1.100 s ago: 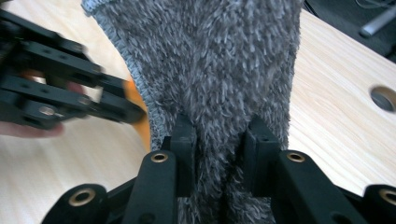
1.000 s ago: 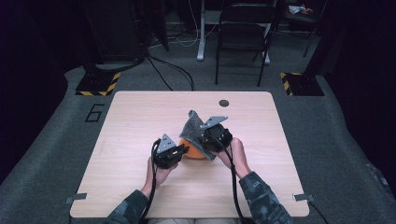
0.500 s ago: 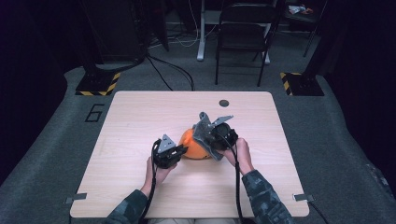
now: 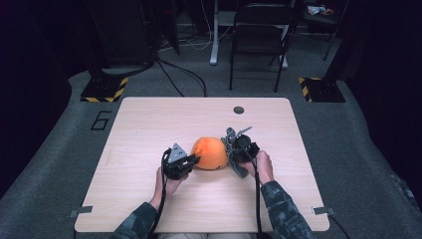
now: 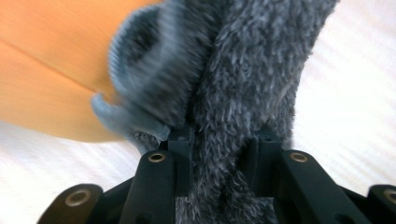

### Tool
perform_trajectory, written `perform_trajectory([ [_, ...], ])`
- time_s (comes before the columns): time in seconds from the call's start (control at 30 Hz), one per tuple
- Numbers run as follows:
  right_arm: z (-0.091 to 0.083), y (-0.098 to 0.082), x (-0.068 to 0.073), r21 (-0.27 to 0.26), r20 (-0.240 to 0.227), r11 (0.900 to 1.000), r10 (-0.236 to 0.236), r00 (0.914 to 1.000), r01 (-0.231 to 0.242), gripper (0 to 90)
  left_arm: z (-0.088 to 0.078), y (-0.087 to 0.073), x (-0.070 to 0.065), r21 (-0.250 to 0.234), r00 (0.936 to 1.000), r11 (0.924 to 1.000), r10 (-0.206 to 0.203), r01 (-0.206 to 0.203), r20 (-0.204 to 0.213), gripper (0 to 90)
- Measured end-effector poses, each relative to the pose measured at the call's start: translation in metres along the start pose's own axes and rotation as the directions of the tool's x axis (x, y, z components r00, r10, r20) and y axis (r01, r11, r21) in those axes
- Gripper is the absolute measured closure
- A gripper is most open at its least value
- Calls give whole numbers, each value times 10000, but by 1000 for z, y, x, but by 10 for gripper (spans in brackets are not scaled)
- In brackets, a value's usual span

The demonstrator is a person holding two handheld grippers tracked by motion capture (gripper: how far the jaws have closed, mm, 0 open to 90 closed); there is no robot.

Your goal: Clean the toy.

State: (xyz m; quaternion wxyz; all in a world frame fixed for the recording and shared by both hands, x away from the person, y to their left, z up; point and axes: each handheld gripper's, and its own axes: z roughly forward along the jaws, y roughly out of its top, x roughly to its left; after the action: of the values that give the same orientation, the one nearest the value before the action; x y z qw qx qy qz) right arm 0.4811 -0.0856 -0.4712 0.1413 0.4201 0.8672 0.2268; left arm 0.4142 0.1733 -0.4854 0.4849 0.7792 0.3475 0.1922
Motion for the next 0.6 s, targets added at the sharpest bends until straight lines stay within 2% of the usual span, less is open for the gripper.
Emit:
perform_trajectory([
  [0.07,9,-4,-4,269,-93,9993,259,9996,-256,680,0,0,0,-42,10000,10000,-13,13,29,796],
  [0.13,10,-4,-7,267,-225,9990,366,9991,-360,681,0,0,0,-48,10000,10000,-9,10,22,795],
  [0.17,8,-3,-8,248,-232,9995,224,9995,-218,683,-1,0,1,5,10000,10000,-2,2,88,795],
  [0.27,-1,-2,-11,40,-73,9998,180,9998,-180,697,-1,0,1,22,9999,10000,-1,1,103,795],
  [0.37,-20,3,-17,-641,-413,9968,459,9981,-485,708,-1,0,0,-11,10000,10000,41,-41,78,795],
  [0.47,-42,11,-12,-1444,-748,9888,272,9968,-378,713,-1,0,-1,0,9999,9999,120,-120,102,795],
  [0.53,-57,17,-1,-1991,-810,9799,-12,9967,-149,713,-1,1,-2,-50,9998,9998,208,-208,11,795],
  [0.6,-68,24,15,-2707,-1034,9624,-540,9932,242,714,-1,1,-3,41,9995,9995,312,-312,56,795],
])
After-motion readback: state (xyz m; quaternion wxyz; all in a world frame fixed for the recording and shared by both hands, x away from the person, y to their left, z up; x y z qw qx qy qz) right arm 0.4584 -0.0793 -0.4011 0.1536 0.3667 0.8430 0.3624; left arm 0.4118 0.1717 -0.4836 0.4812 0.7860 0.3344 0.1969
